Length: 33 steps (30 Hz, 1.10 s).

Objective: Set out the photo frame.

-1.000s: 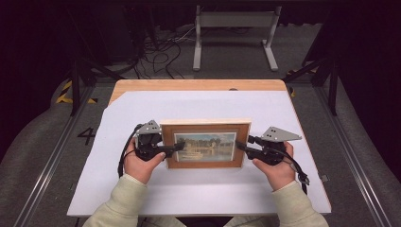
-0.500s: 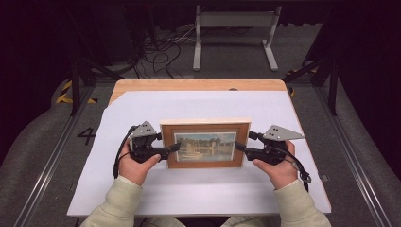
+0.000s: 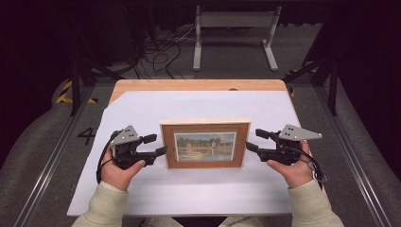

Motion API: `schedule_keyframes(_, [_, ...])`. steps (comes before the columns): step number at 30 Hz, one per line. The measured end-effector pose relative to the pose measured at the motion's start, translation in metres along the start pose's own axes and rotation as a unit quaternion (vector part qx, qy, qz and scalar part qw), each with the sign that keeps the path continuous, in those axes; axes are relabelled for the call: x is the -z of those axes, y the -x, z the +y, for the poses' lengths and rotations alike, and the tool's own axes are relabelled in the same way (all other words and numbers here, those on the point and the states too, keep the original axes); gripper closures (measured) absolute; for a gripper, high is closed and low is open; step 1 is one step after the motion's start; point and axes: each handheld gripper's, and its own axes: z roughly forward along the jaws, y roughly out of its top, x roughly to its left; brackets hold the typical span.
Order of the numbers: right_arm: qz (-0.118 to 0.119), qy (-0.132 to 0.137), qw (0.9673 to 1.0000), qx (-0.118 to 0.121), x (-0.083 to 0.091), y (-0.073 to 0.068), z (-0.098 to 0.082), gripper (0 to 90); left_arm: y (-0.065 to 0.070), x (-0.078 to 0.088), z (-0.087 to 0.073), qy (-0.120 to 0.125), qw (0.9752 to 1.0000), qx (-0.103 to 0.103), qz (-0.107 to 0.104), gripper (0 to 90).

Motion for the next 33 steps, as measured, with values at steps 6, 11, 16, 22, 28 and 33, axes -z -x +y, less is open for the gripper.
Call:
schedule_keyframes(6, [0.003,-0.009,1.0000,-0.003,0.011,0.006,-0.005,35.5,-0.006,0.011,-0.011,0.005,0.9998,-0.012,0.013,34.4])
schedule_keyframes(11, [0.000,-0.018,0.9998,-0.012,0.016,0.013,-0.012,35.0,-0.013,0.017,-0.021,0.004,0.9995,-0.015,0.029,32.6])
schedule_keyframes(16, [-0.004,-0.035,0.9994,-0.006,0.018,0.018,-0.020,34.2,-0.021,0.021,-0.032,0.003,0.9995,0.000,0.032,32.7])
schedule_keyframes(22, [-0.010,-0.043,0.9990,-0.003,0.018,0.023,-0.030,34.2,-0.034,0.020,-0.044,0.014,0.9995,0.017,0.022,34.0])
schedule_keyframes(28, [-0.013,-0.054,0.9983,-0.016,0.017,0.031,-0.041,33.8,-0.040,0.016,-0.052,0.012,0.9995,0.014,0.024,32.9])
schedule_keyframes(33, [-0.020,-0.072,0.9970,-0.021,0.012,0.037,-0.054,33.8,-0.046,0.011,-0.061,0.010,0.9991,0.016,0.039,31.8])
